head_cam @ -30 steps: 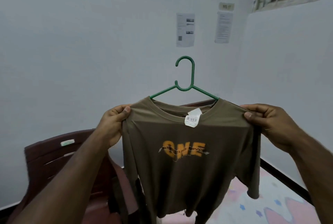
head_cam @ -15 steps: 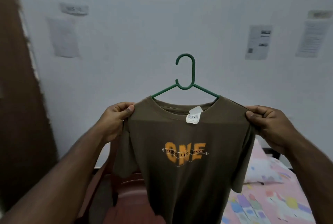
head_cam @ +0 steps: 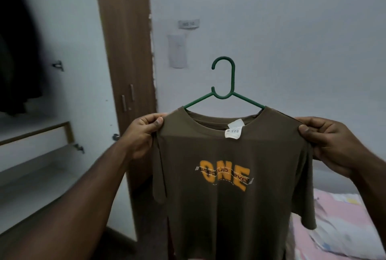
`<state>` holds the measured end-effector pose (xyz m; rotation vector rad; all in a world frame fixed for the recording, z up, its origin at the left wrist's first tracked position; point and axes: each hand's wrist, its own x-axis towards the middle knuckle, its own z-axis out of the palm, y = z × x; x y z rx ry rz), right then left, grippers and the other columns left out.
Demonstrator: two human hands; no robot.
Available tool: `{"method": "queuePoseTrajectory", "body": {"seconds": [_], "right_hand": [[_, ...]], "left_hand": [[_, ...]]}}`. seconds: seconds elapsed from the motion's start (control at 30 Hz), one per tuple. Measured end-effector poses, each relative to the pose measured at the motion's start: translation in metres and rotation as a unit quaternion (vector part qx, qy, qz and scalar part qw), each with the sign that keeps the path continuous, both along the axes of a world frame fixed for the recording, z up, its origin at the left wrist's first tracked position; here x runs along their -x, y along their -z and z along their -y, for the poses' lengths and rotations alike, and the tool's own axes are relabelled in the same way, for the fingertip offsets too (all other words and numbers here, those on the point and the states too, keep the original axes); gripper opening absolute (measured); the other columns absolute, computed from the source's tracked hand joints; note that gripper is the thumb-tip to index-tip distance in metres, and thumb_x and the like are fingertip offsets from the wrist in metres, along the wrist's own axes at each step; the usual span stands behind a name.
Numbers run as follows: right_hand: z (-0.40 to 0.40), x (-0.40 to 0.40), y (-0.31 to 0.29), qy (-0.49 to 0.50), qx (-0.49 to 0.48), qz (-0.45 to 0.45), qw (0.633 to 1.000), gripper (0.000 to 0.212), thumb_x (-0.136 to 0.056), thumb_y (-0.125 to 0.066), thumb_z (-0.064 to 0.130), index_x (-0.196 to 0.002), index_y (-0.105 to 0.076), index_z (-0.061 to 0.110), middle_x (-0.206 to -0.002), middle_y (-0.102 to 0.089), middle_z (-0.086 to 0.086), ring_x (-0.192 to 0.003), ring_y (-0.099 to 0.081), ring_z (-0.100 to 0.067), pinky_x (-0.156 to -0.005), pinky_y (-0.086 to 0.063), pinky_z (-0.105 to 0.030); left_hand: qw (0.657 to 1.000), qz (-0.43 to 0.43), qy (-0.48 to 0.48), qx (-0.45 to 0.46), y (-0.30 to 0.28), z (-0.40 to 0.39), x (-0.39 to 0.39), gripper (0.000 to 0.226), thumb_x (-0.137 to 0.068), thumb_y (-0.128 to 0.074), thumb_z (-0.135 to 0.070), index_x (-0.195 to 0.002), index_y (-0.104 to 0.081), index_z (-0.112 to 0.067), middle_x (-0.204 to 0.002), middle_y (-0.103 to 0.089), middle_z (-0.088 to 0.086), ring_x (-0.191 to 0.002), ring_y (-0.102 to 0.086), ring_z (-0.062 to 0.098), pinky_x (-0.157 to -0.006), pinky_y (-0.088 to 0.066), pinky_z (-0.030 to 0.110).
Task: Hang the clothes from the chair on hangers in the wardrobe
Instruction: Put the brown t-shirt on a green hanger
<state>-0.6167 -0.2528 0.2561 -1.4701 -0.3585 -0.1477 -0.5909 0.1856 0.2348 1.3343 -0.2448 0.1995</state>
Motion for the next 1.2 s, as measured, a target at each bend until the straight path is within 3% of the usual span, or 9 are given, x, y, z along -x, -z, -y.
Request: {"method": "queuePoseTrajectory", "body": {"seconds": [0.17, 0.27, 0.5, 0.7, 0.87, 0.97, 1.1, 1.2], "right_hand": [[-0.065, -0.012, -0.006, -0.065, -0.010, -0.001, 0.998, 0.038, -0.085, -0.056, 0.008, -0.121, -0.065, 0.003, -0.115, -0.072, -0.016, -0.101, -0.071, -0.020, -0.083, -0.058, -0.026], [-0.109, -0.012, -0.014, -0.106, -0.008, -0.006, 0.994, 0.040, -0.085, -0.056, 0.009, -0.123, -0.064, 0.003, -0.119, -0.070, -0.017, -0.105, -0.070, -0.021, -0.084, -0.058, -0.027], [-0.235, 0.003, -0.023, -0.173, -0.012, -0.004, 0.985, 0.028, -0.083, -0.058, 0.008, -0.104, -0.076, 0.005, -0.110, -0.072, -0.020, -0.091, -0.073, -0.020, -0.074, -0.061, -0.028], [-0.344, 0.006, -0.030, -0.206, -0.001, 0.005, 0.979, 0.033, -0.083, -0.060, 0.008, -0.114, -0.068, -0.001, -0.109, -0.073, -0.021, -0.091, -0.073, -0.020, -0.074, -0.060, -0.025], [-0.420, 0.006, -0.037, -0.219, 0.006, 0.014, 0.975, 0.040, -0.073, -0.073, 0.014, -0.109, -0.069, -0.002, -0.103, -0.074, -0.020, -0.089, -0.073, -0.022, -0.074, -0.060, -0.026], [-0.465, 0.003, -0.043, -0.214, -0.021, 0.016, 0.977, 0.018, -0.085, -0.064, 0.001, -0.101, -0.071, -0.001, -0.095, -0.075, -0.018, -0.081, -0.073, -0.020, -0.070, -0.060, -0.024], [-0.517, -0.012, -0.049, -0.217, -0.042, 0.012, 0.975, 0.014, -0.091, -0.058, -0.004, -0.098, -0.071, -0.001, -0.089, -0.076, -0.015, -0.076, -0.074, -0.018, -0.066, -0.059, -0.023], [-0.550, -0.029, -0.052, -0.219, -0.069, 0.006, 0.973, 0.014, -0.093, -0.056, -0.005, -0.097, -0.069, -0.001, -0.082, -0.076, -0.012, -0.070, -0.073, -0.015, -0.061, -0.058, -0.022]], "left_hand": [[0.997, 0.008, -0.066, -0.029, -0.013, -0.063, 0.059, 0.025, -0.102, -0.047, -0.008, -0.117, -0.067, -0.005, -0.104, -0.076, 0.002, -0.095, -0.071, 0.011, -0.085, -0.058, 0.023], [0.993, 0.011, -0.107, -0.046, -0.019, -0.105, 0.085, 0.026, -0.102, -0.050, -0.010, -0.120, -0.068, -0.006, -0.111, -0.074, 0.005, -0.099, -0.069, 0.013, -0.084, -0.058, 0.025], [0.979, 0.026, -0.202, 0.009, -0.023, -0.210, 0.135, 0.023, -0.101, -0.052, -0.007, -0.116, -0.069, -0.004, -0.106, -0.074, 0.011, -0.096, -0.070, 0.017, -0.075, -0.058, 0.023], [0.972, 0.028, -0.232, 0.008, -0.032, -0.307, 0.174, 0.025, -0.101, -0.050, -0.007, -0.117, -0.068, -0.006, -0.106, -0.075, 0.010, -0.094, -0.071, 0.015, -0.074, -0.059, 0.023], [0.967, 0.017, -0.253, 0.000, -0.034, -0.373, 0.198, 0.028, -0.102, -0.049, -0.011, -0.123, -0.067, -0.009, -0.119, -0.072, 0.010, -0.108, -0.067, 0.018, -0.092, -0.054, 0.032], [0.962, 0.010, -0.272, 0.006, -0.037, -0.403, 0.209, 0.030, -0.103, -0.047, -0.012, -0.126, -0.065, -0.008, -0.123, -0.070, 0.011, -0.114, -0.065, 0.021, -0.101, -0.049, 0.038], [0.949, 0.014, -0.315, 0.009, -0.040, -0.438, 0.215, 0.031, -0.104, -0.047, -0.017, -0.128, -0.065, -0.009, -0.125, -0.069, 0.010, -0.118, -0.063, 0.022, -0.097, -0.050, 0.035], [0.937, 0.027, -0.347, 0.040, -0.041, -0.462, 0.218, 0.037, -0.105, -0.046, -0.032, -0.128, -0.064, -0.010, -0.123, -0.071, 0.008, -0.111, -0.067, 0.018, -0.091, -0.052, 0.035]]}}
